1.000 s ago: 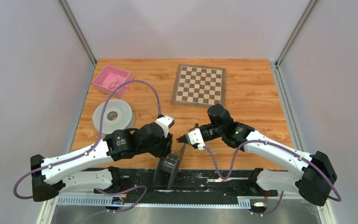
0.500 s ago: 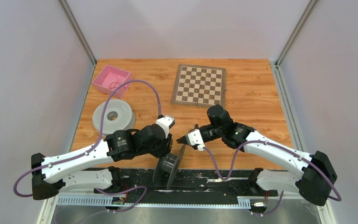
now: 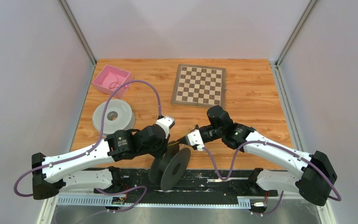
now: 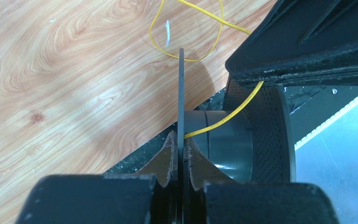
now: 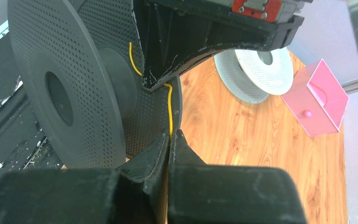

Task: Wrap the cables
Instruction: Pick up the cable reel from the corner of the board.

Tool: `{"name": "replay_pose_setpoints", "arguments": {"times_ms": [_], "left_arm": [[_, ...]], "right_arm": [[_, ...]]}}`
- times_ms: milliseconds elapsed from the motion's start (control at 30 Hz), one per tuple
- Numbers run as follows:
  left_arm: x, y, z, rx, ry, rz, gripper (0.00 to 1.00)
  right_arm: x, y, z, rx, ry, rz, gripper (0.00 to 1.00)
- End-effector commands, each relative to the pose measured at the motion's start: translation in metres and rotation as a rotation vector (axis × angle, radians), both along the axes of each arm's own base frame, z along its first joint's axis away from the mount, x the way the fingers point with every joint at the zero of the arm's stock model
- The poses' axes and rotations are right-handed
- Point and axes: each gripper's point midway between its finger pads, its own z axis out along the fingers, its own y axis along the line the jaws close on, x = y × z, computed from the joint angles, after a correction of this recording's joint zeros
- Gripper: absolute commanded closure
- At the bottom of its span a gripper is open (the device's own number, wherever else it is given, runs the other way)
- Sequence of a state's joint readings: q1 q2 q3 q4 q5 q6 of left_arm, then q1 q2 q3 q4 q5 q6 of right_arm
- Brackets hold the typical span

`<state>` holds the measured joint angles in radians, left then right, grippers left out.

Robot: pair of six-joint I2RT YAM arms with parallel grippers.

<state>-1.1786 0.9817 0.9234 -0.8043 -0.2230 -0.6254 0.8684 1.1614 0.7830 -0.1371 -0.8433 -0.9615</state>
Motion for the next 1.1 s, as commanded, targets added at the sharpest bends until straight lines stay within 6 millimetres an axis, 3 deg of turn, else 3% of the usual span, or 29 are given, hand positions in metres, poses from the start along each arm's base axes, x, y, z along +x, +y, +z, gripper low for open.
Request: {"name": "replay_pose_setpoints", "arguments": {"times_ms": [0, 300, 567, 667, 800, 933, 1067], "left_arm": [[0.003, -0.003, 0.012, -0.029, -0.016, 0.028, 1.0], [0.03, 0.015, 0.036, -0.022, -0.174, 0.096, 1.0], [0.042, 0.021, 0.055, -0.091, -0.185, 0.11, 1.0], [0.045, 0.022, 0.061, -0.118, -0.19, 0.119, 1.0], [0.049, 0.039, 0.071, -0.08, -0.216, 0.158, 1.0], [0.056, 0.052, 0.079, -0.053, -0.249, 0.187, 1.0], [0.067, 0.063, 0.09, -0.044, -0.298, 0.237, 1.0]], "right_arm": [[-0.003, -0.002, 0.006, 0.024, -0.015, -0.003, 1.0], [0.012, -0.008, 0.003, 0.006, -0.015, -0.117, 1.0], [0.03, 0.001, 0.004, 0.044, 0.0, -0.189, 0.99], [0.035, 0.003, 0.013, 0.089, 0.009, -0.228, 0.89], [0.046, 0.001, 0.032, 0.134, 0.027, -0.319, 0.71], [0.067, -0.007, 0.054, 0.234, 0.024, -0.467, 0.65], [0.082, -0.018, 0.075, 0.396, 0.142, -0.629, 0.58]]}}
